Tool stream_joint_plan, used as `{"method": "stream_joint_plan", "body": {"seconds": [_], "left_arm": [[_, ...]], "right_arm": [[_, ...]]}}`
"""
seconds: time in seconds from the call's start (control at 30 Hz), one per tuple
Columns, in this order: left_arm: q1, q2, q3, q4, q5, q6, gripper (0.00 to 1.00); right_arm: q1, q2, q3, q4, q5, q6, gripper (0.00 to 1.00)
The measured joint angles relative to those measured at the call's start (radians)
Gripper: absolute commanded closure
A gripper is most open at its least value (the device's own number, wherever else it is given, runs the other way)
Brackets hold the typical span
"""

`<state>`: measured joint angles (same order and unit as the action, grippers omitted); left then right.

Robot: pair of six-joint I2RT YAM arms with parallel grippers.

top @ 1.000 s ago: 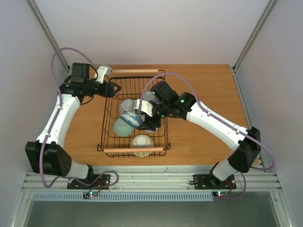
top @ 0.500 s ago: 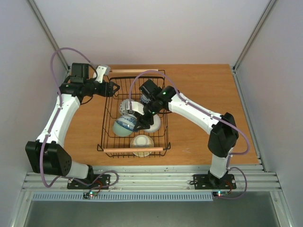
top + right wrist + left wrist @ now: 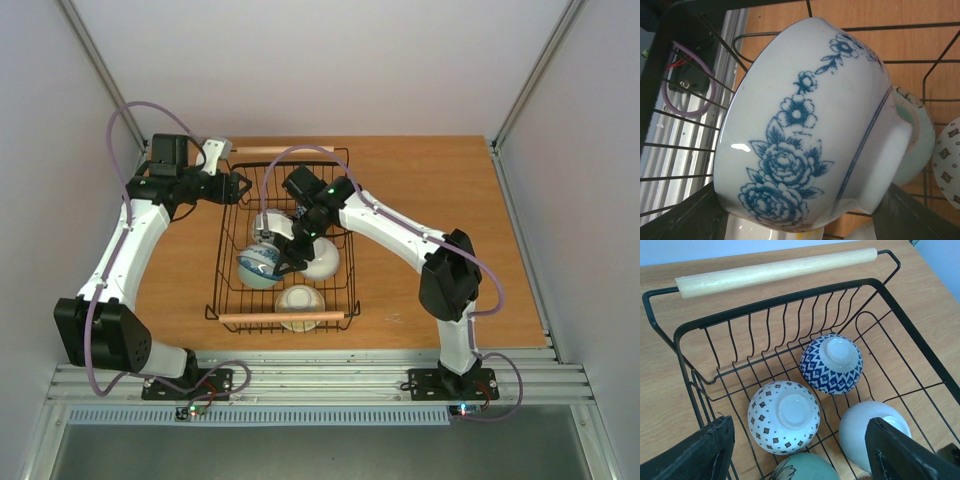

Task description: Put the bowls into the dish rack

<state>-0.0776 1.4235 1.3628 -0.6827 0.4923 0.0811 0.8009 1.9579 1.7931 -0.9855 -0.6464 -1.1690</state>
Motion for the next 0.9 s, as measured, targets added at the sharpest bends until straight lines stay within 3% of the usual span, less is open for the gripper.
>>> {"method": "stream_joint_plan", "body": {"seconds": [0.47, 0.9], "left_arm": [[0.005, 0.0, 0.0, 0.004, -0.007, 0.0, 0.27], [0.005, 0.0, 0.0, 0.007, -0.006, -0.001, 0.27]], "right_arm": [[0.056, 0.066, 0.018, -0.029, 0.101, -0.014, 0.99], [0.102, 0.035, -0.129, 0.156, 0.26, -0.051, 0.99]]}}
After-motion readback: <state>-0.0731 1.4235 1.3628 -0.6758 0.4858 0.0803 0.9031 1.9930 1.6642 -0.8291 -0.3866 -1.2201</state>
